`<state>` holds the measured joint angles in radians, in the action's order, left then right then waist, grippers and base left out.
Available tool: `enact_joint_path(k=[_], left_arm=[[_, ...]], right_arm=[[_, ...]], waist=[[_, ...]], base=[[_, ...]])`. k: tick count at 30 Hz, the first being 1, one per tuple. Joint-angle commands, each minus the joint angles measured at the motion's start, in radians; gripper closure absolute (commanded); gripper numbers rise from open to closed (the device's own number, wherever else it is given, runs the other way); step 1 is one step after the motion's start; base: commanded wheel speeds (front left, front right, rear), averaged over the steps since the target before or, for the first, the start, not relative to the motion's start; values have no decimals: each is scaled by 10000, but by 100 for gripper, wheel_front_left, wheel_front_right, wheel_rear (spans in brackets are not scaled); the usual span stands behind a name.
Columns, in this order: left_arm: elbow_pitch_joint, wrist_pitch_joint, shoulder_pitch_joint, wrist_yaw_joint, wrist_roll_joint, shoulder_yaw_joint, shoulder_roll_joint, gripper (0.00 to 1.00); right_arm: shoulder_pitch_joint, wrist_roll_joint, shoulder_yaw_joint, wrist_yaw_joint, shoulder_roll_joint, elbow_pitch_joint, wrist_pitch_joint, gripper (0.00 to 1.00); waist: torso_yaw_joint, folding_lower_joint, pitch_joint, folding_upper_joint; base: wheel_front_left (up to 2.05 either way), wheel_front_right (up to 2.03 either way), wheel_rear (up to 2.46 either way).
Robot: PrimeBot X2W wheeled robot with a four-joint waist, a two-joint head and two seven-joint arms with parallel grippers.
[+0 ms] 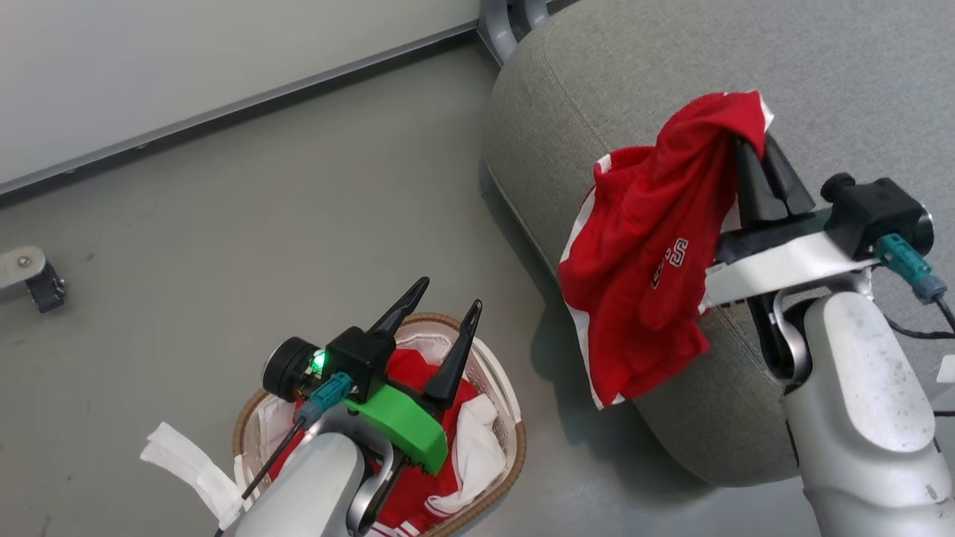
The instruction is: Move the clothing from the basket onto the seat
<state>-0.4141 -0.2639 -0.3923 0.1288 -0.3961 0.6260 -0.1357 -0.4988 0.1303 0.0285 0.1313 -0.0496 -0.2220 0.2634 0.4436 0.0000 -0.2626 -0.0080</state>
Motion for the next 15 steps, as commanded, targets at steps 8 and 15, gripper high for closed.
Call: enact_joint_path(k=[8, 15], left_arm=[[197, -9, -668, 29, -2, 452, -411, 0], [256, -6, -1230, 30, 241, 988, -753, 0]], right_arm=[[-2594, -824, -1194, -10, -14, 6, 21, 100], [-5430, -2395, -2720, -10, -464, -186, 21, 100]], waist=[[-456, 0, -1275, 80], [-1171, 0, -2254, 80]], base=[[0, 0, 0], [0, 0, 0]])
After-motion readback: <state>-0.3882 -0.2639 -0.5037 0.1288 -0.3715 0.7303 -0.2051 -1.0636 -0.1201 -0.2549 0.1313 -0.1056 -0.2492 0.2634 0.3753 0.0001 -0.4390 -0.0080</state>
